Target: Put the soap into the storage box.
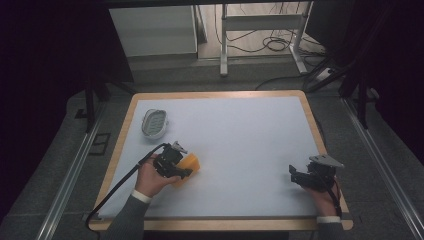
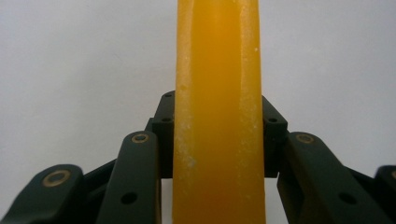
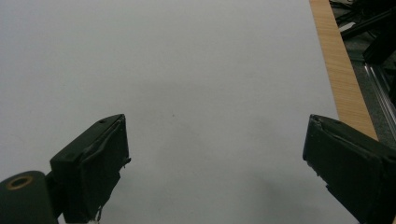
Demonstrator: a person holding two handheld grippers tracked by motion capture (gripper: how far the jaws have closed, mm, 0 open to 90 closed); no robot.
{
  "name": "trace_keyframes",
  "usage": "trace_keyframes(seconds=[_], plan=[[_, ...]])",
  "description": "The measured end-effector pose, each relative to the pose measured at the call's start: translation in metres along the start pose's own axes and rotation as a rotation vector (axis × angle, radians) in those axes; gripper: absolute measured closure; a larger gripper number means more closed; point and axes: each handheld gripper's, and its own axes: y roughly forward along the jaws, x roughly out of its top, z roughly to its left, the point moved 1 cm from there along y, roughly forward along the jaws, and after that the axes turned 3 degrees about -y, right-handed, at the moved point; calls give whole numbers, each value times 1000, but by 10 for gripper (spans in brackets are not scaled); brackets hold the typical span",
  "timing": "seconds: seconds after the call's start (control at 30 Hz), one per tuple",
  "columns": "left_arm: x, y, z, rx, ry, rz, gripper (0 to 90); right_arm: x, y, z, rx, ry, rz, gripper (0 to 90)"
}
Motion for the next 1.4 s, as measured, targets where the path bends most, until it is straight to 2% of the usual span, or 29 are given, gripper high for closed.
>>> trace_keyframes(seconds=[0.23, 0.3, 0.4, 1.03, 1.27, 1.4], plan=[[1, -8, 6, 4, -12, -18, 609, 0, 0, 0, -2, 0, -2, 70], [2, -11, 8, 10, -20, -45, 608, 0, 0, 0, -2, 0, -1, 70], [3, -15, 12, 11, -31, -62, 609, 0, 0, 0, 0, 1, 0, 70], [8, -25, 39, 35, -83, -65, 608, 0, 0, 0, -4, 0, 2, 70], [10, -29, 44, 43, -102, -77, 608, -1, 1, -1, -4, 0, 4, 70], [11, -31, 46, 51, -98, -72, 608, -1, 1, -1, -5, 1, 4, 70]])
